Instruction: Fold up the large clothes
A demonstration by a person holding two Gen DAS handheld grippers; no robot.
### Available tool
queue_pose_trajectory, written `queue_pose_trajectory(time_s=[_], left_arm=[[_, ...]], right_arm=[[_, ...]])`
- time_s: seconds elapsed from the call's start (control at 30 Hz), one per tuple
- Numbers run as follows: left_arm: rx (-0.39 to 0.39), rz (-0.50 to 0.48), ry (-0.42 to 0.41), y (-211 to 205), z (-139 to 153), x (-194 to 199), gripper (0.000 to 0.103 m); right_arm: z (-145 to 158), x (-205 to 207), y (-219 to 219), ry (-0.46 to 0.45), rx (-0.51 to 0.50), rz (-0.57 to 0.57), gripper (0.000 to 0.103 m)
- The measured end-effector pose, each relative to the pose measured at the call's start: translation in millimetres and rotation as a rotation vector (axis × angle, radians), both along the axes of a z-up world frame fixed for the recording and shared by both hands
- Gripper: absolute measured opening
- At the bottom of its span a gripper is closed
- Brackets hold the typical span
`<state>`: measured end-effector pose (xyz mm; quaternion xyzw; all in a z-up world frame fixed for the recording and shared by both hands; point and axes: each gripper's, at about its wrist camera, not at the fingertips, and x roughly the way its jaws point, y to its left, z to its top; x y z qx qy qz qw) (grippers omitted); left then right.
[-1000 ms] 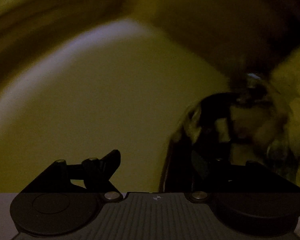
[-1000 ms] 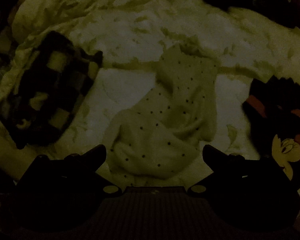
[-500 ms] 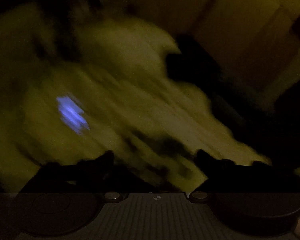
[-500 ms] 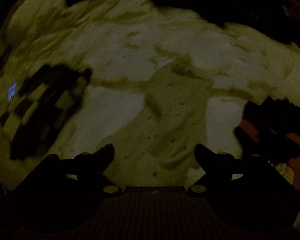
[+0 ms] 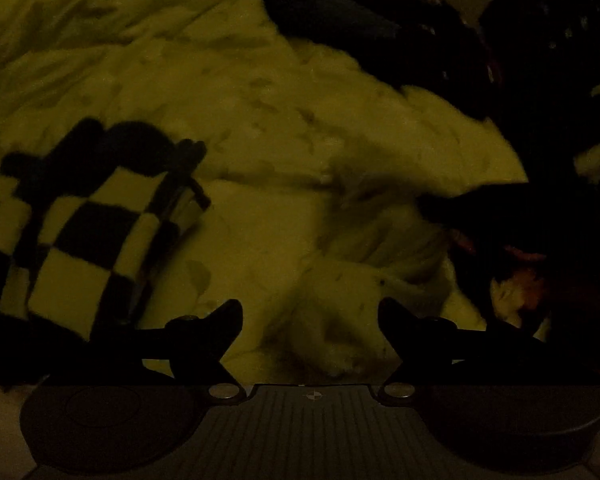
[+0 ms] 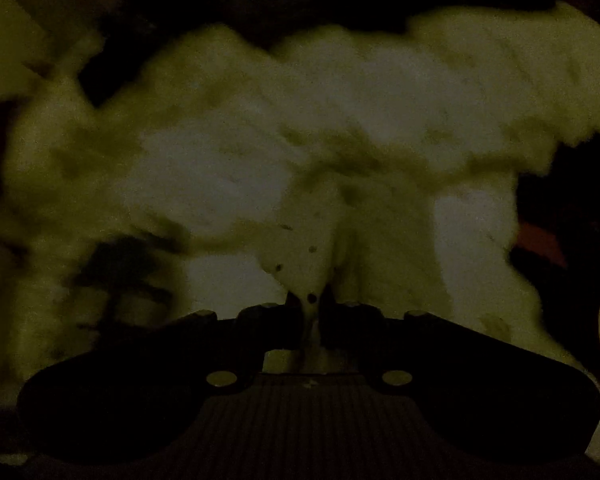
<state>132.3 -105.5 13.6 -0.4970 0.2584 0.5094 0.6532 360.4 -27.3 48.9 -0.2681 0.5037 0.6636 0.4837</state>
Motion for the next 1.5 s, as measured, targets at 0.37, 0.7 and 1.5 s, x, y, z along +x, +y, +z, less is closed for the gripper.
queue_pose_trajectory(time_s=[0.37,0.7,1.5], left_arm=[[0.240,0.105,0.031,-8.8,92.0,-37.1,0.103],[0.035,-0.108,0.047,16.6,-7.0,50.5,0.103],[0.248,-0.197,0.108,50.2,21.1,94.3,0.037]], right_arm=[[204.7,102.7,-59.3,0.413,0.361,0.107,0.011],[37.3,126.4,-91.3,-0.075,-0.100,-0.159,0.047],[33.4,151.9,-113.3,-0.101,-0.109,-0.175,0.076]])
